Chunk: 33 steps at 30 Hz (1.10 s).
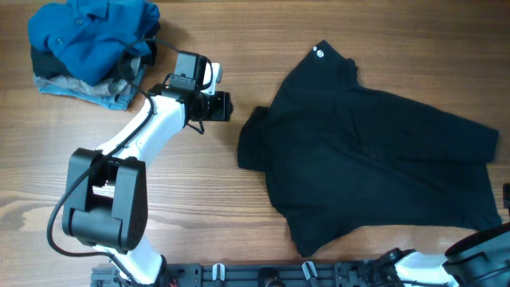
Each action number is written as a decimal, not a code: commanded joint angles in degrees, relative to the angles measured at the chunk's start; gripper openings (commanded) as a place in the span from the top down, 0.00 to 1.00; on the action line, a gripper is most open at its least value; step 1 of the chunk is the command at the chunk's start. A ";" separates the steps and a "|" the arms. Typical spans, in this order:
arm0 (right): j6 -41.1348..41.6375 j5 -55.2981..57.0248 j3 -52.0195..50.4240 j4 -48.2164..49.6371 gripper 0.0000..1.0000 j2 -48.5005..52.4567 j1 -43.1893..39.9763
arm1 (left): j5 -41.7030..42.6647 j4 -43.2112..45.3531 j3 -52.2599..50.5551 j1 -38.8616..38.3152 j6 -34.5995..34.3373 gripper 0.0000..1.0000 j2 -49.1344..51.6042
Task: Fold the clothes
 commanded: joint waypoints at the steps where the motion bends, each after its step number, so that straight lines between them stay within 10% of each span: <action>1: -2.32 -5.62 0.76 0.70 0.14 -0.24 -0.17 | 9.53 1.07 -0.46 -2.12 1.46 0.30 -1.09; 11: -37.07 -57.51 0.76 8.63 0.29 -0.33 3.30 | 2.93 8.81 -0.46 -11.52 4.81 0.27 6.64; 18: -37.07 -55.82 0.76 9.42 0.30 -0.33 9.53 | 0.96 7.37 -0.46 -13.33 4.44 0.85 9.79; 33: -34.80 -51.65 0.74 8.07 0.33 -0.31 12.83 | -27.34 -7.28 0.46 6.21 -10.47 0.96 12.50</action>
